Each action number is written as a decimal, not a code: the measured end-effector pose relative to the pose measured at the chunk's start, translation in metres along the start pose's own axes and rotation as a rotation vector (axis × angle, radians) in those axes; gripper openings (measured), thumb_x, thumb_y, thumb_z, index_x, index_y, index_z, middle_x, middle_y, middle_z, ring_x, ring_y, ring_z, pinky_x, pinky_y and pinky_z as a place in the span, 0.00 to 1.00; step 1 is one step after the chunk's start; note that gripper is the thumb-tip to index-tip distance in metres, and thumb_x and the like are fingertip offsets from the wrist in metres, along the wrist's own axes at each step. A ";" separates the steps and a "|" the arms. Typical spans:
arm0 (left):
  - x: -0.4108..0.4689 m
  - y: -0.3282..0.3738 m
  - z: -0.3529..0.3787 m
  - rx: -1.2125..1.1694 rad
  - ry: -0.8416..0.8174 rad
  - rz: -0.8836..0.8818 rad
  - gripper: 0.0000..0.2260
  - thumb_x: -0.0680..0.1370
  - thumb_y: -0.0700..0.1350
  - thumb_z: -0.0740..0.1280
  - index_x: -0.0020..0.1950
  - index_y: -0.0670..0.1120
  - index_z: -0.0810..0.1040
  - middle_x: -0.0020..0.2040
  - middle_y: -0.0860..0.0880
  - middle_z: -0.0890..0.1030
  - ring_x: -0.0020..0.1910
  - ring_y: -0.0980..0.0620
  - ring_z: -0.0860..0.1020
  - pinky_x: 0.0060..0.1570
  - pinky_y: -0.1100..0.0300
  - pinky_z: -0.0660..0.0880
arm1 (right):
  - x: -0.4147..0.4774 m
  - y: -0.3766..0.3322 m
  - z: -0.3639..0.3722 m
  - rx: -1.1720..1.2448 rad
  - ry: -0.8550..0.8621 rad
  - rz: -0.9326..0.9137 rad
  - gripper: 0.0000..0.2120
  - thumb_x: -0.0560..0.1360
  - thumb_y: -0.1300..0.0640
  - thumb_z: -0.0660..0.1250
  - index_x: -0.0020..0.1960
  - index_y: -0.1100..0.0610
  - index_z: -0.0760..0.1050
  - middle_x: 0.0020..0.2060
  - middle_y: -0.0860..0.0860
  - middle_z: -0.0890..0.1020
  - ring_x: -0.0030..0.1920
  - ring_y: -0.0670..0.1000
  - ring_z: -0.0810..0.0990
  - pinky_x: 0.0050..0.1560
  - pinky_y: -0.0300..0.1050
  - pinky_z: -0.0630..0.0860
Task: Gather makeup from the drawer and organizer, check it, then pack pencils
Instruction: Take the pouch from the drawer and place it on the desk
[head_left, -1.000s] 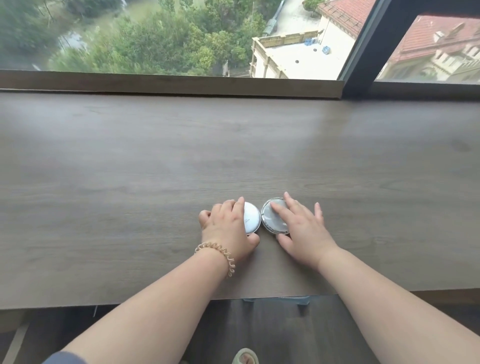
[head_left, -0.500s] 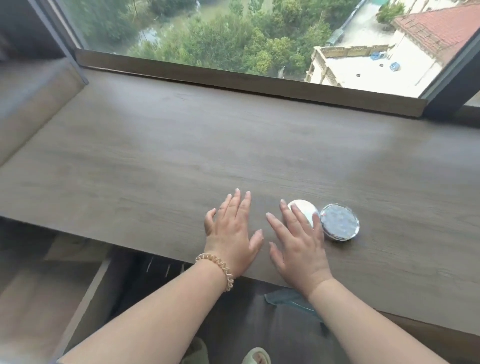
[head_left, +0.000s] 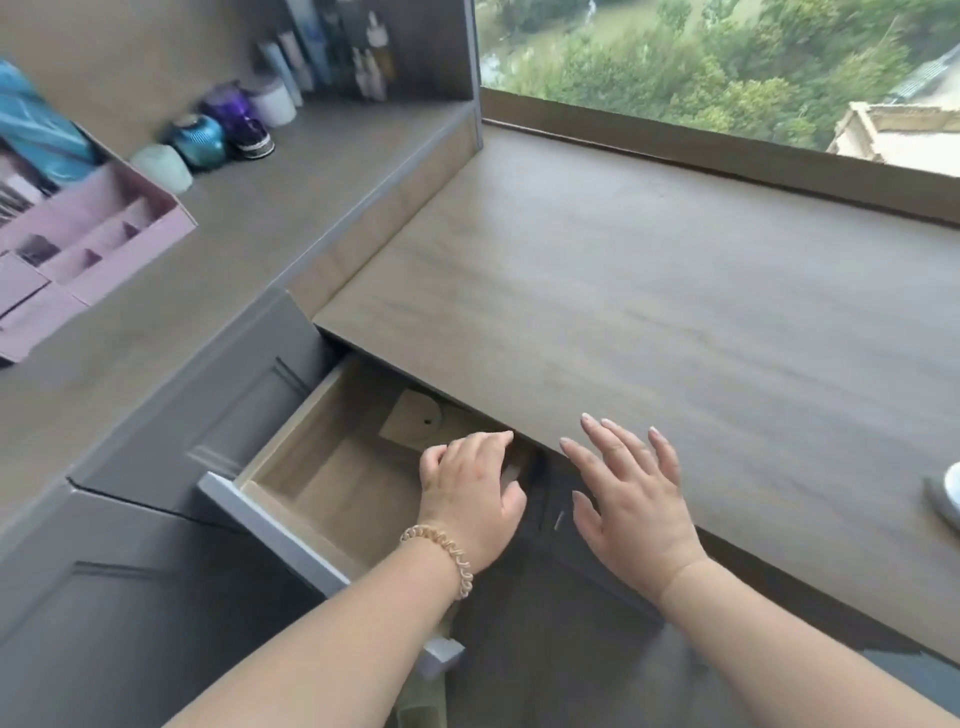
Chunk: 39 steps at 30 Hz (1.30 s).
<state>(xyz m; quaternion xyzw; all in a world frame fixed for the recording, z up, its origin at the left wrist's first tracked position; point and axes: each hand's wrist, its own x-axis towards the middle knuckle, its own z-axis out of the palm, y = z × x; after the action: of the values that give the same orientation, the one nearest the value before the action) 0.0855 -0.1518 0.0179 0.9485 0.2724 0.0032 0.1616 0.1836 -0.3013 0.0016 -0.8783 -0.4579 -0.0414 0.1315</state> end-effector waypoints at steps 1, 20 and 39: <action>0.001 -0.023 -0.003 -0.005 -0.006 -0.024 0.21 0.76 0.51 0.59 0.70 0.54 0.65 0.68 0.58 0.70 0.69 0.58 0.65 0.68 0.56 0.54 | 0.010 -0.019 0.008 -0.001 0.013 -0.032 0.24 0.67 0.56 0.70 0.62 0.51 0.73 0.65 0.53 0.76 0.65 0.55 0.73 0.69 0.57 0.56; 0.090 -0.242 0.048 0.231 -0.412 0.111 0.26 0.72 0.45 0.61 0.71 0.49 0.61 0.68 0.48 0.67 0.68 0.48 0.63 0.65 0.48 0.59 | 0.124 -0.169 0.191 -0.041 -0.642 0.319 0.30 0.78 0.50 0.55 0.77 0.51 0.48 0.77 0.54 0.49 0.76 0.58 0.45 0.74 0.58 0.43; 0.071 -0.262 0.054 0.358 -0.825 -0.010 0.40 0.73 0.43 0.62 0.74 0.63 0.39 0.77 0.48 0.36 0.76 0.37 0.40 0.70 0.36 0.49 | 0.110 -0.200 0.214 -0.175 -0.438 0.395 0.34 0.61 0.56 0.74 0.66 0.50 0.71 0.45 0.57 0.80 0.45 0.61 0.79 0.61 0.67 0.67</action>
<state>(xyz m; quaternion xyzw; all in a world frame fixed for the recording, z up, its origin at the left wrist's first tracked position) 0.0158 0.0781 -0.1204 0.8821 0.1860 -0.4233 0.0901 0.0740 -0.0476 -0.1444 -0.9464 -0.2902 0.1358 -0.0411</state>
